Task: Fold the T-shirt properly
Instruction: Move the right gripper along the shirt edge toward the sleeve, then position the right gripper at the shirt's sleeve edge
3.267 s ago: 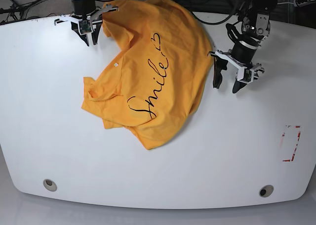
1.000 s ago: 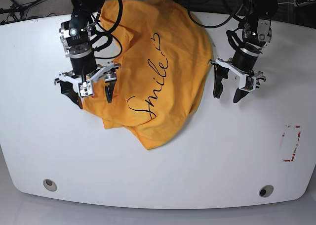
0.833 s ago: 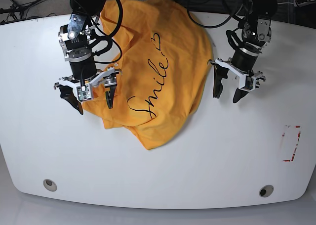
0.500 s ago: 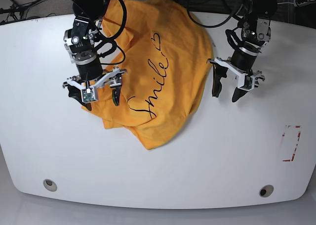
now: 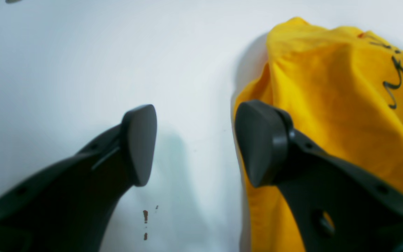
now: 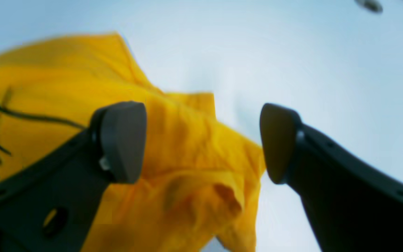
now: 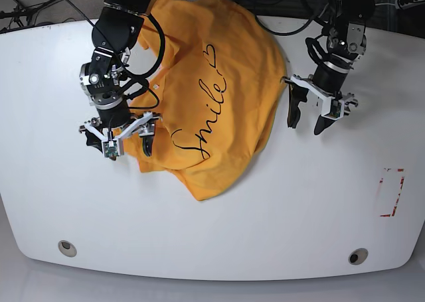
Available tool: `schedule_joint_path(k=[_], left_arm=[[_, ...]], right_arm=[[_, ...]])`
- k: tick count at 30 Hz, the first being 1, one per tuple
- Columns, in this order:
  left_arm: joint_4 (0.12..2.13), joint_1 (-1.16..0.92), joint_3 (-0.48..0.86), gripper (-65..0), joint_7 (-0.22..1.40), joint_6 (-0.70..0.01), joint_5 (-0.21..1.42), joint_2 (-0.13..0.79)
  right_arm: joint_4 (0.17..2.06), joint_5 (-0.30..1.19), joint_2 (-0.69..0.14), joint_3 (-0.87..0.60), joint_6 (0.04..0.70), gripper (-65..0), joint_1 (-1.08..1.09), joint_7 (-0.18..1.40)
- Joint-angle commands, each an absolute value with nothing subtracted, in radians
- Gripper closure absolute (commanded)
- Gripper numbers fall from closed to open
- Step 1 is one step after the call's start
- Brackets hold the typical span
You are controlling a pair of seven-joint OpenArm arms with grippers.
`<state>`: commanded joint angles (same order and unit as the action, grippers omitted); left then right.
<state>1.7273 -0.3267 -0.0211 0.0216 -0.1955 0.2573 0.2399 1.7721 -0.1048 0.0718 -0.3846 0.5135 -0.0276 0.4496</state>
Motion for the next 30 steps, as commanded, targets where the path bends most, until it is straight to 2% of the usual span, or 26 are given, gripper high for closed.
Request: schedule_joint_path(k=[13, 19, 21, 30], left_arm=[[1.729, -0.323, -0.019, -37.0, 0.019, -0.193, 0.261, 0.240], [1.723, -0.323, -0.021, -37.1, 0.019, -0.194, 0.259, 0.238], [1.720, -0.318, -0.021, -36.9, 0.022, -0.196, 0.260, 0.236], [1.731, -0.318, -0.025, -36.9, 0.022, -0.197, 0.262, 0.235]], right_arm=[[1.780, -0.069, 0.075, -0.417, 0.520, -47.6, -0.146, 0.449], [1.789, -0.044, 0.067, -0.467, 0.536, -47.5, -0.177, 0.450], [1.789, -0.011, 0.052, -0.531, 0.538, -47.5, -0.209, 0.451], [1.740, -0.001, 0.036, -0.594, 0.535, -47.7, -0.220, 0.437]])
